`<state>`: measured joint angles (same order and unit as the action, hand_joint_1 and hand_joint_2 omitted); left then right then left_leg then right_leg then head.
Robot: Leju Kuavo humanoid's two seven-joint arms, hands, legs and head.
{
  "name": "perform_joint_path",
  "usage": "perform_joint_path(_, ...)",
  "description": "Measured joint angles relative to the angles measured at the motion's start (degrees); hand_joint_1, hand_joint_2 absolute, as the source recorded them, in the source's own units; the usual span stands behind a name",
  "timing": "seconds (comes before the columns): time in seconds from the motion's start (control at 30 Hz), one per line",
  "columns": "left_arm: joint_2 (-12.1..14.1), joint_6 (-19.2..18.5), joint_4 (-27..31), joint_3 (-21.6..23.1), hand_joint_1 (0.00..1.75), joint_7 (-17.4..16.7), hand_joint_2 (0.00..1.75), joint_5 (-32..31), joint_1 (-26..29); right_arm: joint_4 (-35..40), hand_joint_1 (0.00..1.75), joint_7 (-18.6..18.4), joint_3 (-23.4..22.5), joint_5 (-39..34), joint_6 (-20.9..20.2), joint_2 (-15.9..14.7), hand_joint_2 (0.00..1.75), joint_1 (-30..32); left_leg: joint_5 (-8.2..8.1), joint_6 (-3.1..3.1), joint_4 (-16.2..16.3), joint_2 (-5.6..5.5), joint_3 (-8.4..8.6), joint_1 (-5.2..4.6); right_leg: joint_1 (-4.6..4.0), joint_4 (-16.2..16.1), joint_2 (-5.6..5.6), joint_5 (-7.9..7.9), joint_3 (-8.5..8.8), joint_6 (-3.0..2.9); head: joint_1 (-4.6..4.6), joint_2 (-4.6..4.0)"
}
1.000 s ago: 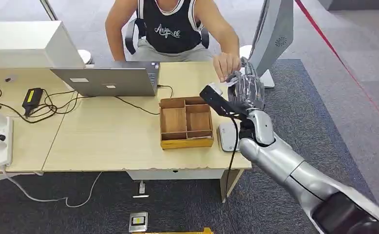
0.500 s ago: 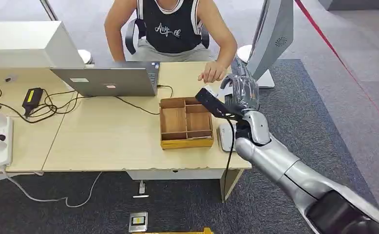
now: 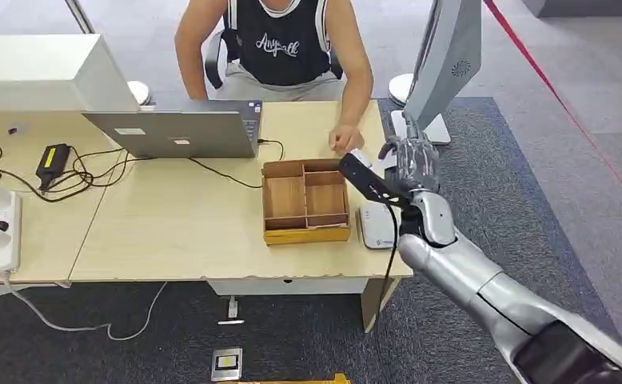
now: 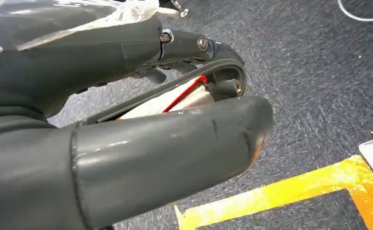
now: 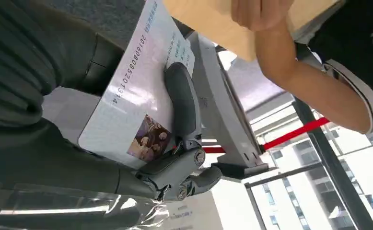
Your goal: Pass the card to the sensor for recognition and then transmit it.
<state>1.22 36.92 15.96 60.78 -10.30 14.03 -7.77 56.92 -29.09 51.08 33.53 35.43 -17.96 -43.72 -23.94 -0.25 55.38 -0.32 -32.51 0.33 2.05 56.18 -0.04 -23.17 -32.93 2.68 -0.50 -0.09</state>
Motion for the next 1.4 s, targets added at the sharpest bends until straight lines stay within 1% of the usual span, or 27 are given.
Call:
perform_joint_path(0.27, -0.07, 0.31, 0.0, 0.0, 0.0, 0.53, 0.0, 1.09, 0.94, -0.39, 1.75, -0.02, -0.98, -2.14, -0.24, -1.86, 1.75, 2.76, -0.03, 0.01, 0.0, 0.01, -0.02, 0.01, -0.02, -0.01, 0.01, -0.01, 0.0, -0.01, -0.02, 0.0)
perform_joint_path(0.6, -0.07, 0.39, 0.0, 0.0, 0.0, 0.96, 0.0, 1.49, 1.14, -1.14, 1.75, 0.63, -1.47, -3.06, -1.18, -2.74, 1.75, 5.25, -0.03, 0.01, -0.01, 0.03, -0.01, 0.02, -0.02, -0.01, 0.01, -0.01, 0.0, -0.01, 0.0, 0.0)
perform_joint_path(0.77, -0.09, 0.37, 0.0, -0.02, 0.0, 0.94, 0.0, 1.49, 1.12, -1.92, 1.75, 1.2, -1.42, -3.28, -2.51, -2.63, 1.75, 6.14, -0.03, 0.01, -0.01, 0.03, -0.02, 0.02, -0.02, -0.01, 0.01, -0.01, 0.0, -0.01, -0.02, 0.02)
perform_joint_path(1.0, -0.09, 0.37, -0.02, 0.0, 0.0, 0.94, 0.0, 1.7, 1.11, -3.78, 1.75, 1.66, -0.98, -3.89, -4.76, -1.71, 1.75, 6.79, -0.03, 0.01, -0.01, 0.02, -0.03, 0.03, -0.02, 0.0, 0.01, -0.01, 0.0, -0.01, -0.02, 0.02)
perform_joint_path(1.4, -0.07, 0.37, -0.02, 0.0, 0.0, 0.96, 0.0, 1.84, 1.18, -6.62, 1.75, 2.14, -0.28, -4.72, -5.68, -0.33, 1.75, 7.16, -0.03, 0.01, -0.01, 0.02, -0.03, 0.03, -0.03, 0.0, 0.01, -0.01, 0.0, -0.01, -0.02, 0.0)
